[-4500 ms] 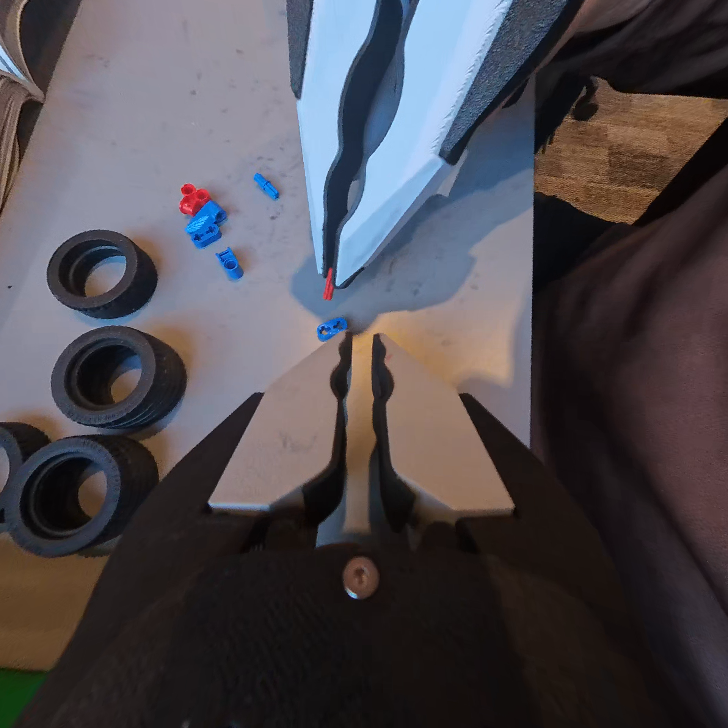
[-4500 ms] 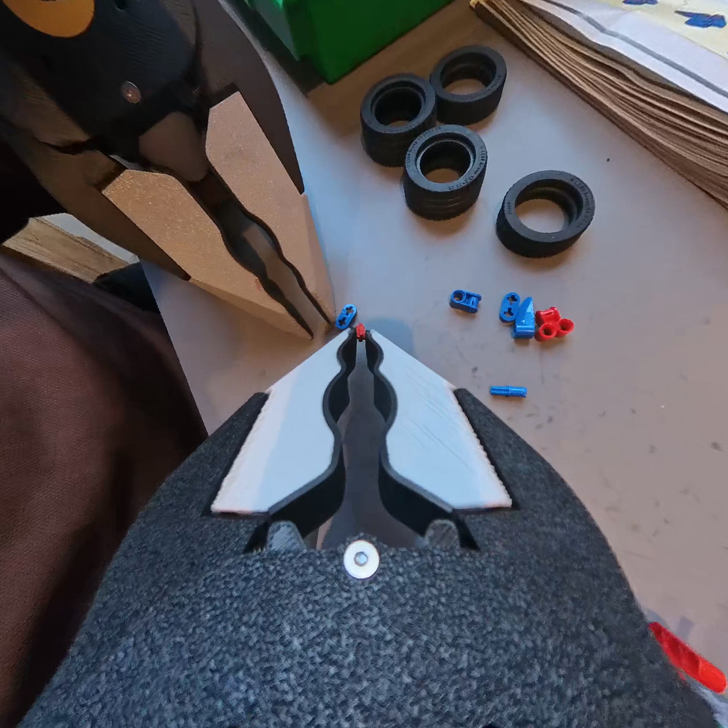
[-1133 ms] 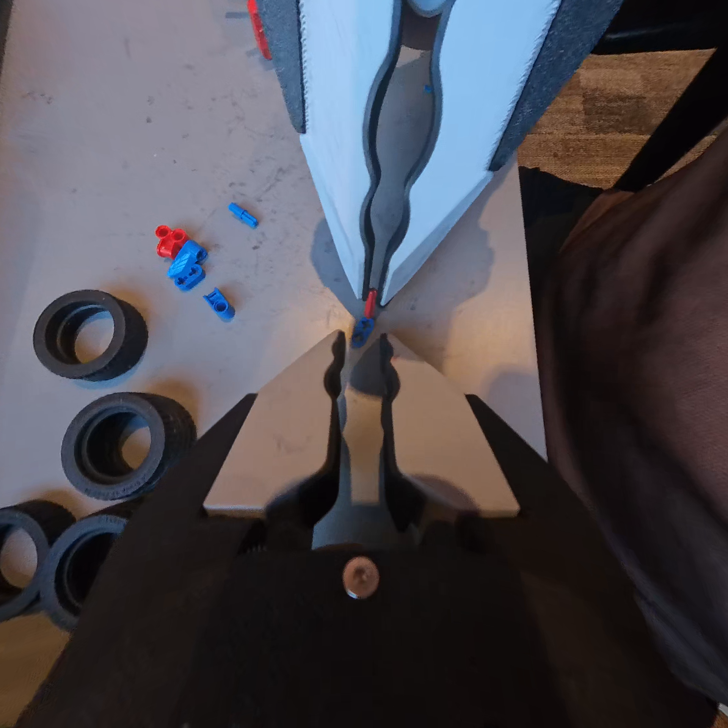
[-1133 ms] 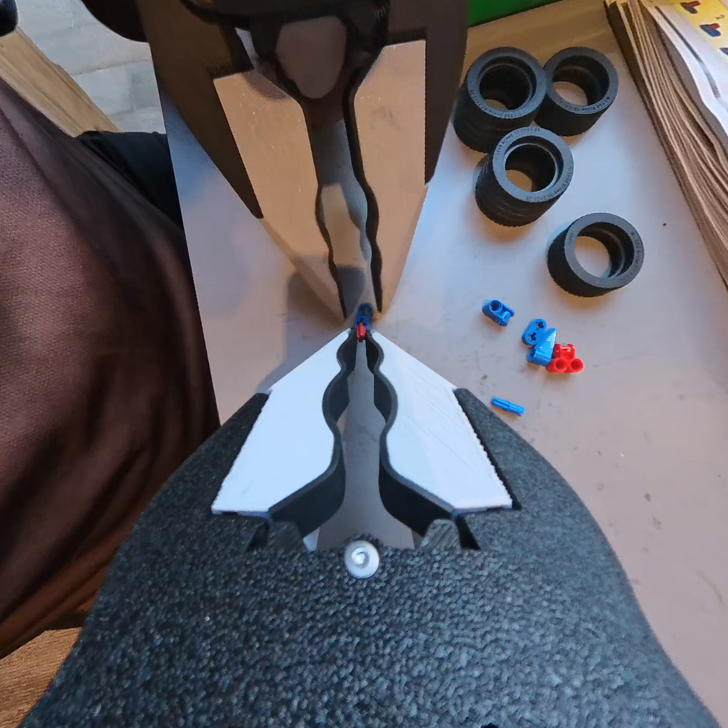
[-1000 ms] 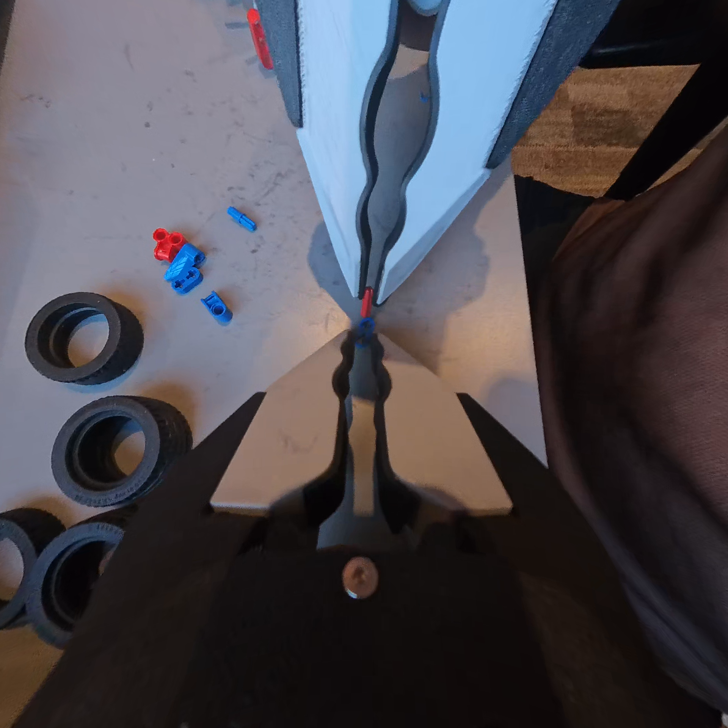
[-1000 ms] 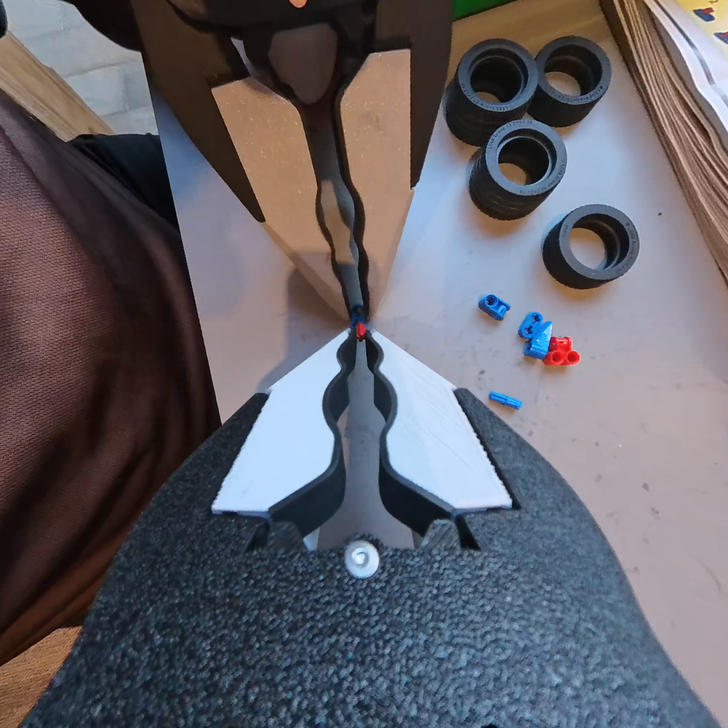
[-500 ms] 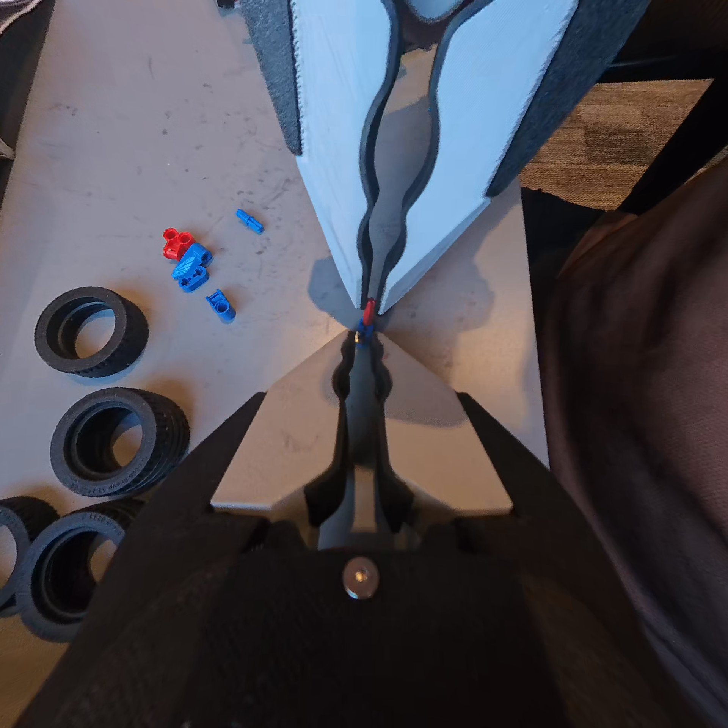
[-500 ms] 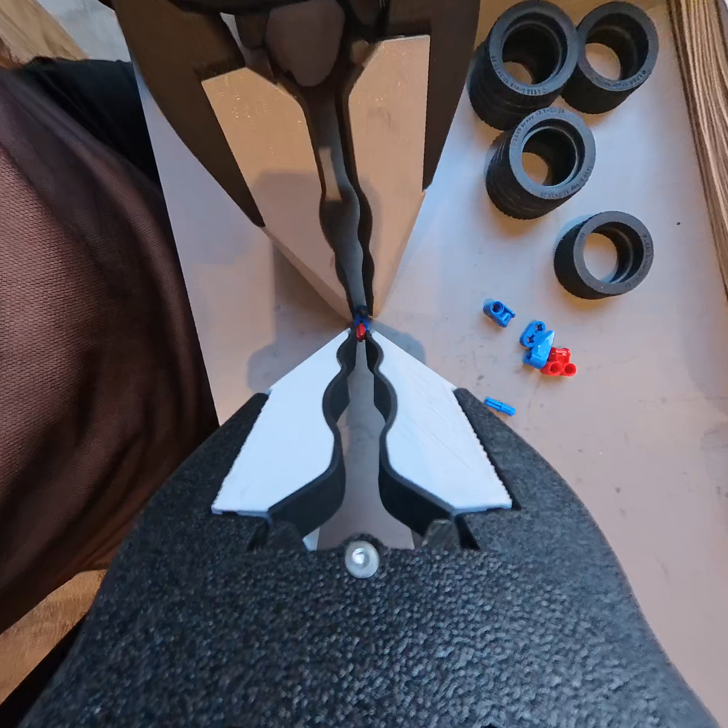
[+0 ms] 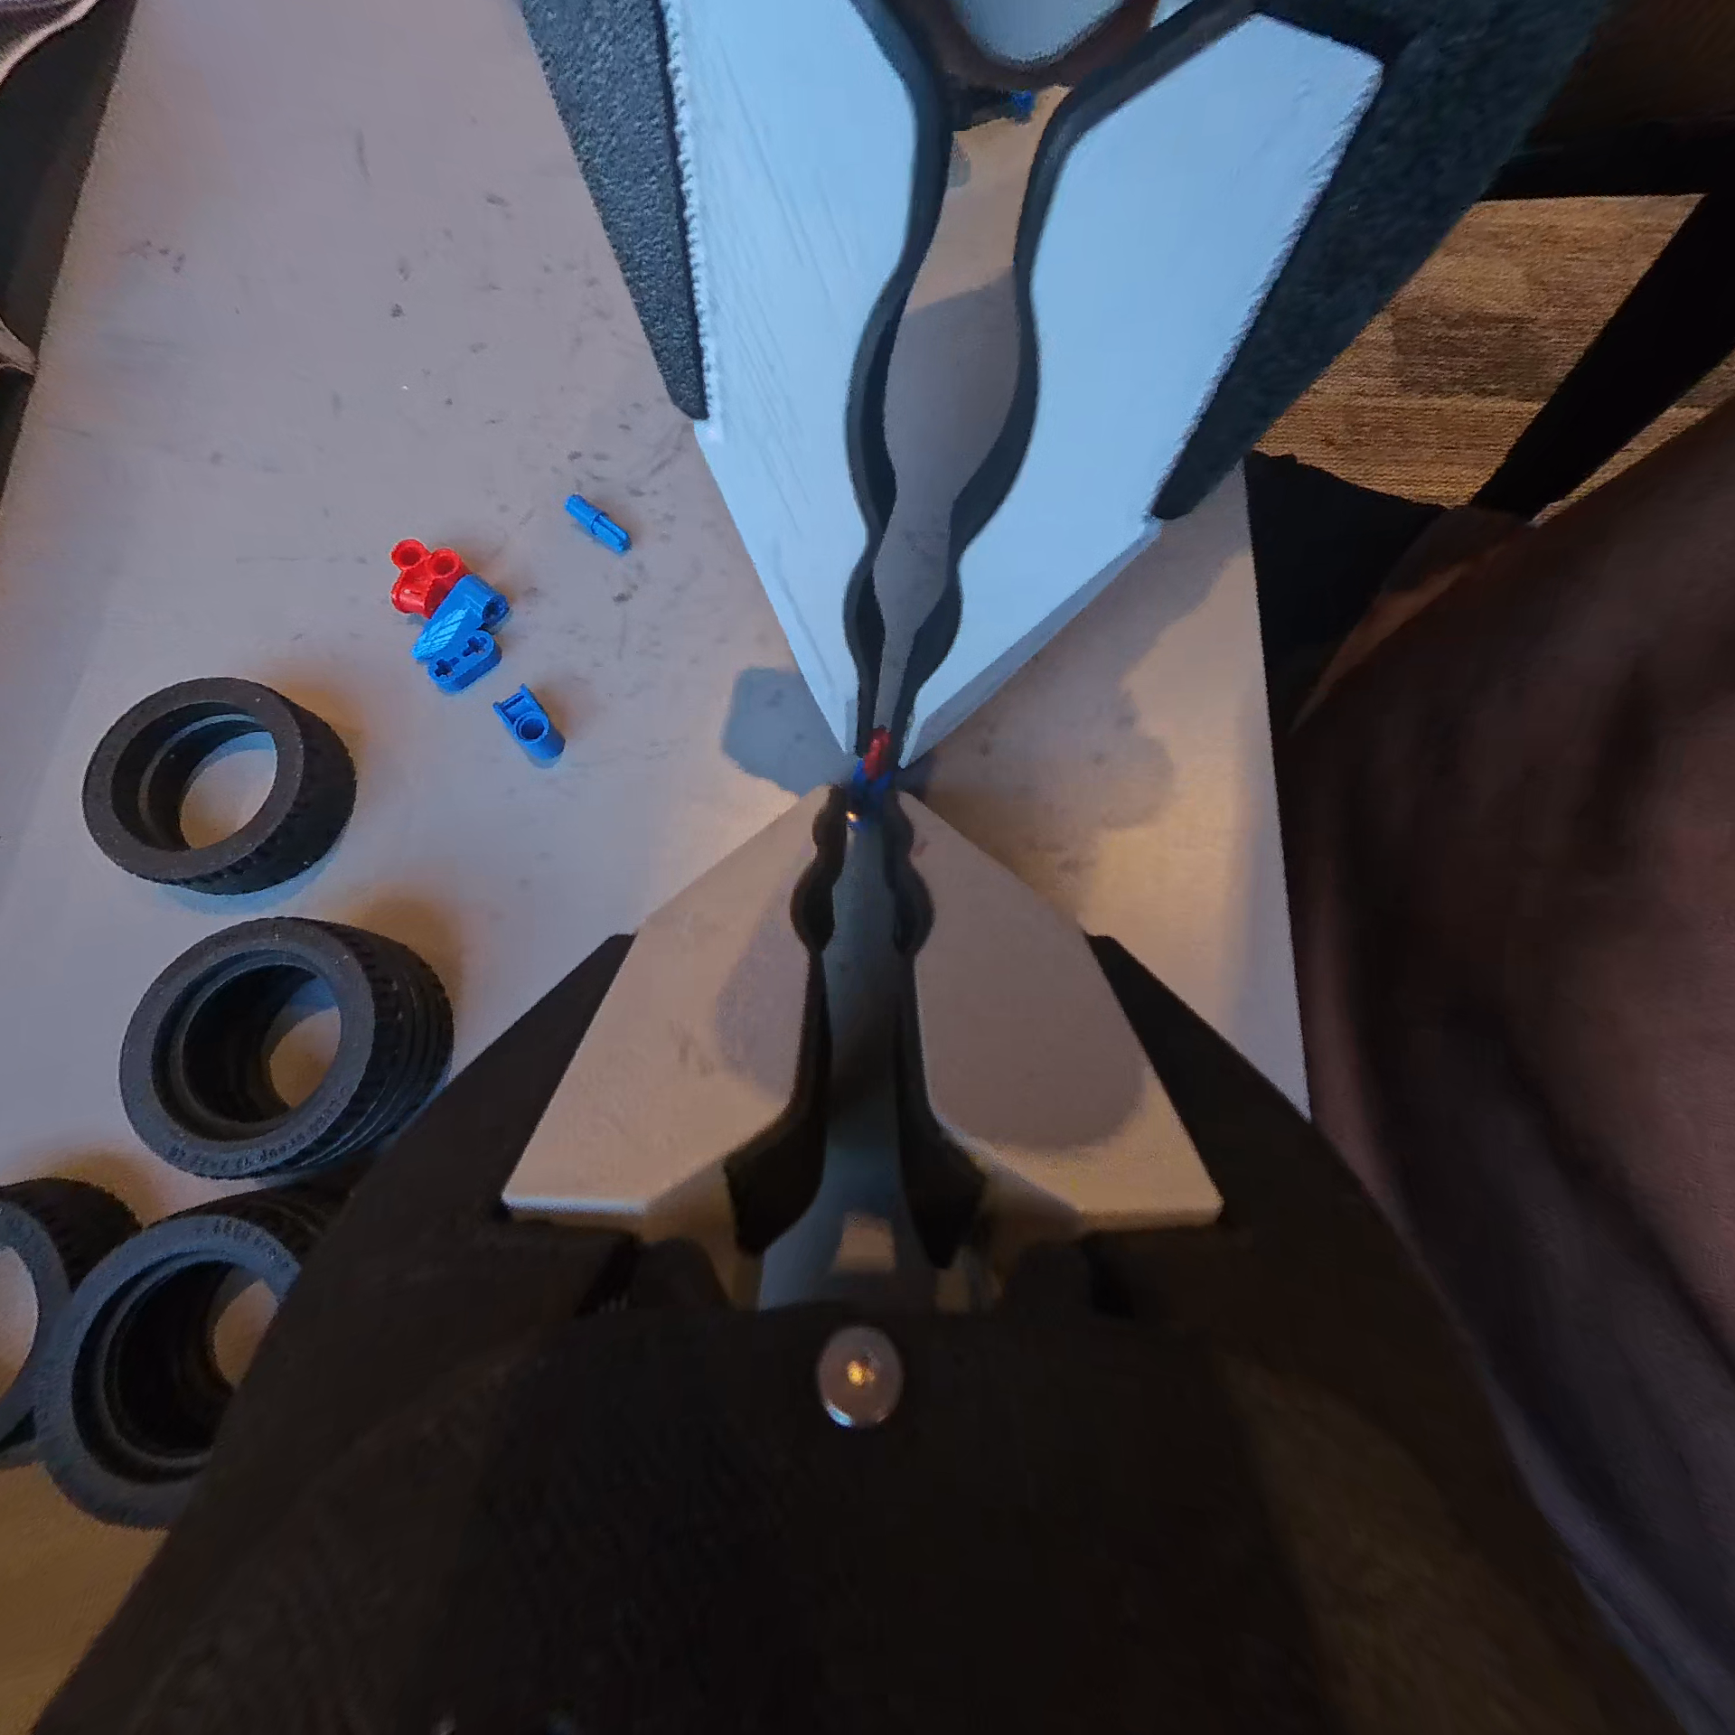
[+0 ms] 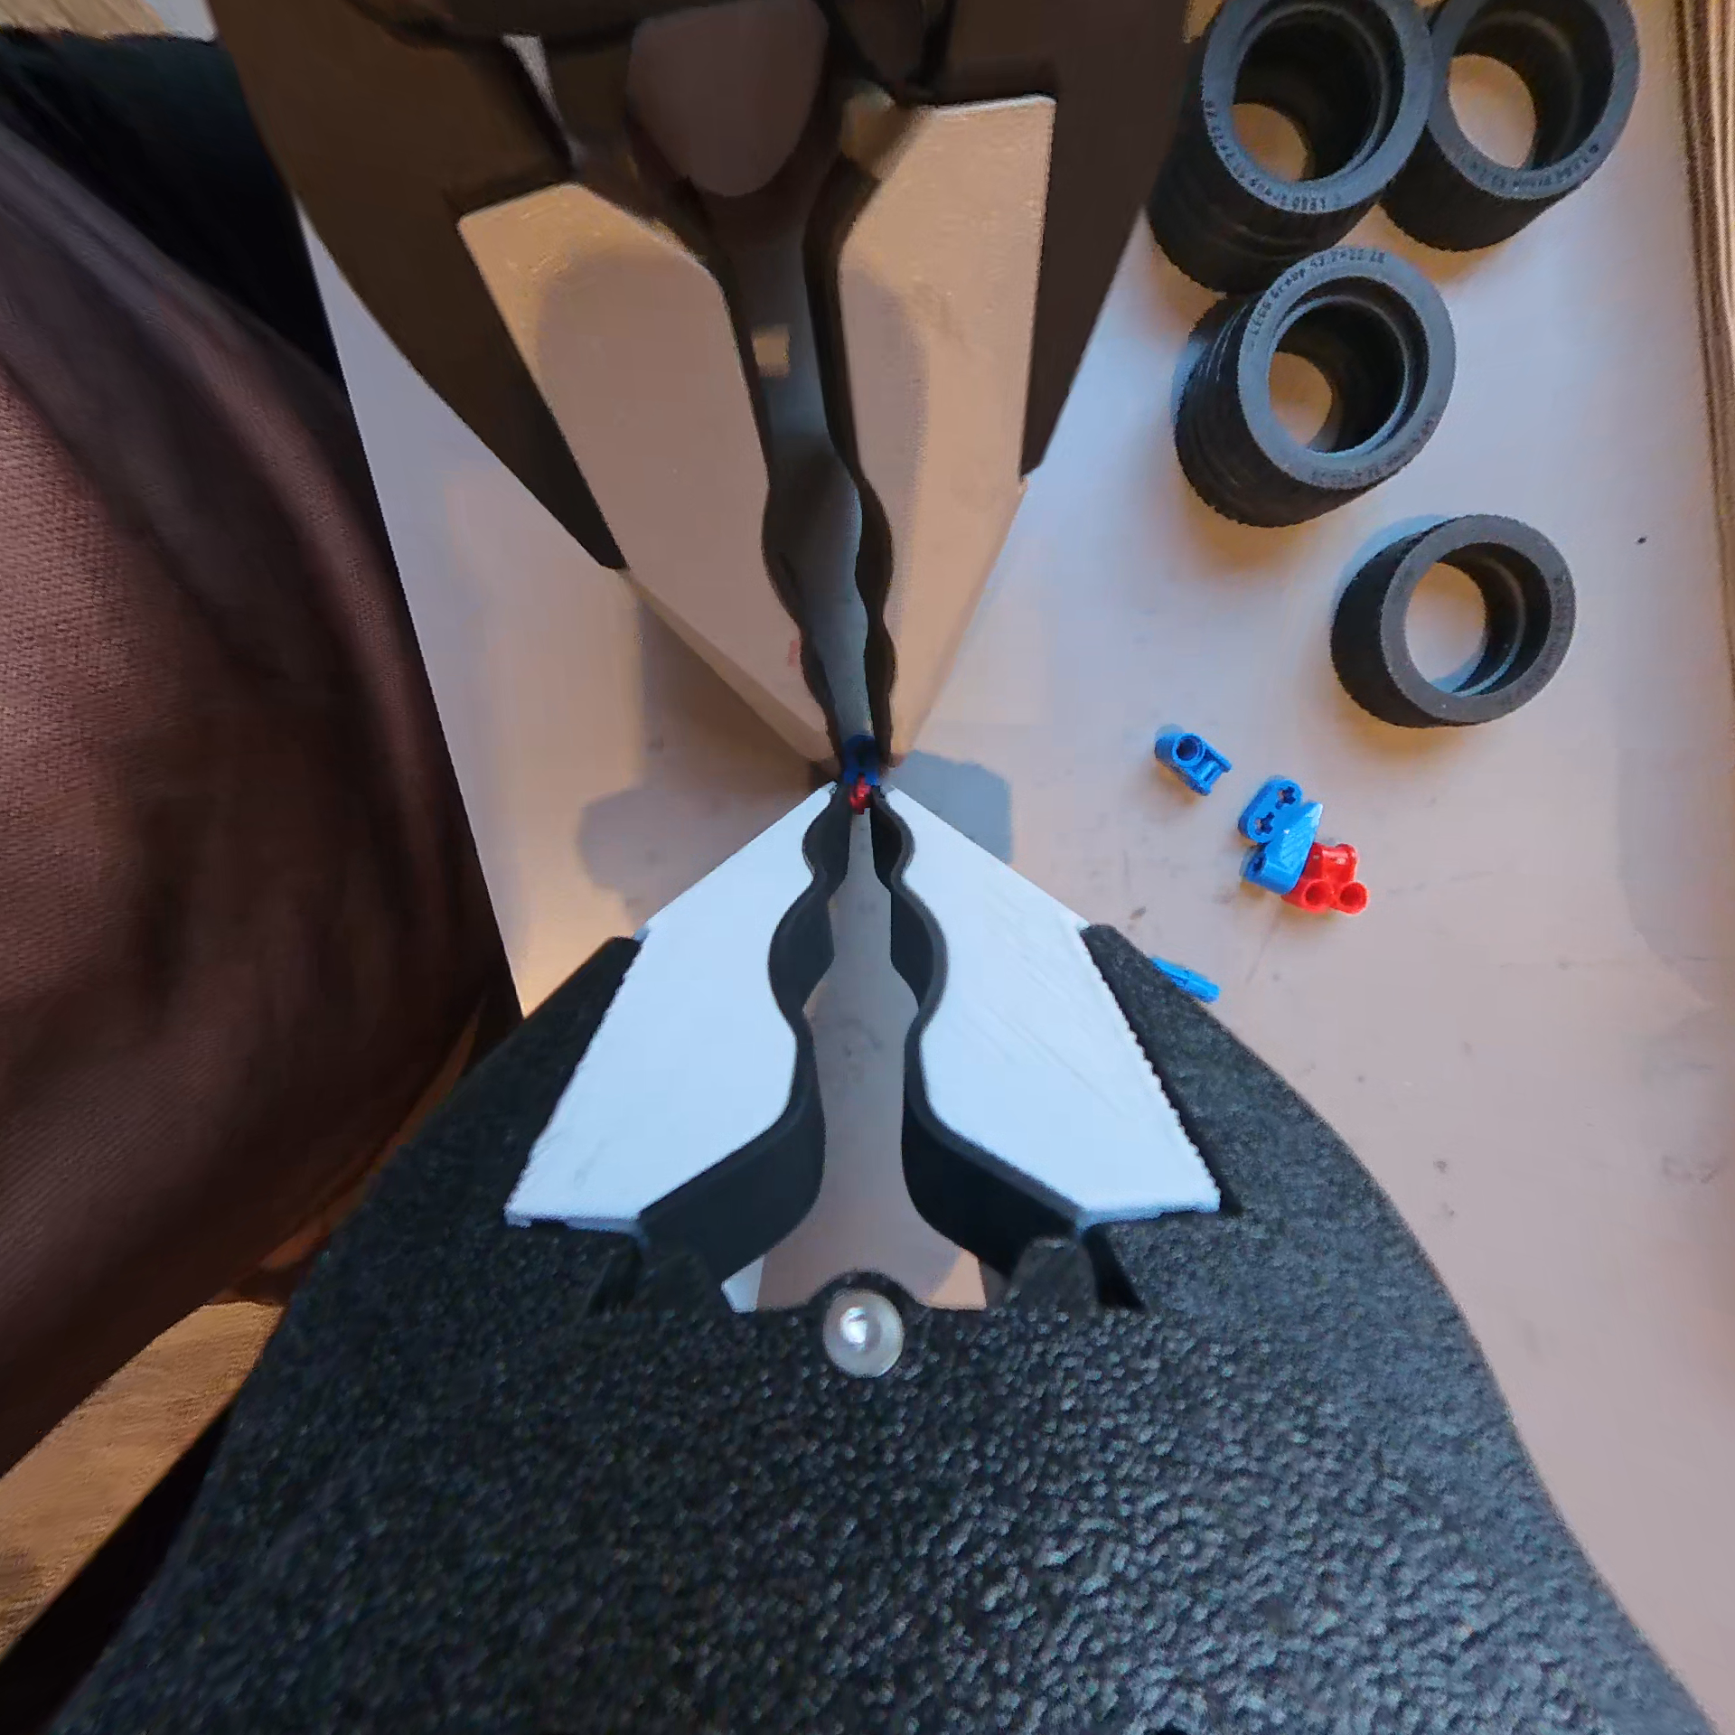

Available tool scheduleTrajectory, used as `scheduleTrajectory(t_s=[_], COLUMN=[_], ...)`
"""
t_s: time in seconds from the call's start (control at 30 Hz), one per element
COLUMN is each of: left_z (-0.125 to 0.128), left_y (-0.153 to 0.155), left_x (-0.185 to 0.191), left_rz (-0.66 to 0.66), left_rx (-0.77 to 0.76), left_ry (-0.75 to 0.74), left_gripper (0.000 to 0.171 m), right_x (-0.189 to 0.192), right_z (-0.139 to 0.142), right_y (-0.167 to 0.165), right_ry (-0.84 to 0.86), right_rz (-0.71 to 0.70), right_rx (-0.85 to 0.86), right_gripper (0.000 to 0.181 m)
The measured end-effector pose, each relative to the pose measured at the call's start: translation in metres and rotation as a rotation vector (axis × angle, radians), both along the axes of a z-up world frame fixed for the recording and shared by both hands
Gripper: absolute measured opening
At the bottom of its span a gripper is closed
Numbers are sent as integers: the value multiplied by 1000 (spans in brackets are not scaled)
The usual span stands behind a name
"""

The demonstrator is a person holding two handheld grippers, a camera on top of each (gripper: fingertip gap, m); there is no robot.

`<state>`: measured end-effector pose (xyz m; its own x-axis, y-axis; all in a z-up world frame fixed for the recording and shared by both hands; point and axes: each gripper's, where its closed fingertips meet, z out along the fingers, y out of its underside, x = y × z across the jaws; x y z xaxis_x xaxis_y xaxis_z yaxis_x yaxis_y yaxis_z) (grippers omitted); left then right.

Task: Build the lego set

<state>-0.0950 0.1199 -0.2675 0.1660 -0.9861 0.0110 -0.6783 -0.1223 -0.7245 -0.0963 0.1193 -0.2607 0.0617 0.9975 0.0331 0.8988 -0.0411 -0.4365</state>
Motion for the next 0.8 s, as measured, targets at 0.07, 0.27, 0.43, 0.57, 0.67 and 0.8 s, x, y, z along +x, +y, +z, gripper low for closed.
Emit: scheduleTrajectory(t_s=[0.07, 0.27, 0.43, 0.57, 0.67, 0.8], left_z=[0, 0, 0, 0, 0, 0], left_y=[0, 0, 0, 0, 0, 0], left_x=[0, 0, 0, 0, 0, -1], left_rz=[0, 0, 0, 1, 1, 2], left_rx=[-1, -7, -6, -8, -10, -17], left_ry=[0, -1, -1, -1, -2, -3], left_gripper=[5, 5, 5, 5, 5, 5], right_x=[0, 1, 1, 0, 0, -3], right_z=[0, -1, -1, -1, -2, -4], right_y=[0, -1, -1, -1, -1, -1], right_ry=[2, -6, -22, -26, -17, -45], right_rz=[-14, -13, 8, 13, 13, 45], right_rx=[-17, -44, -30, -35, -45, -32], right_gripper=[4, 4, 4, 4, 4, 4])
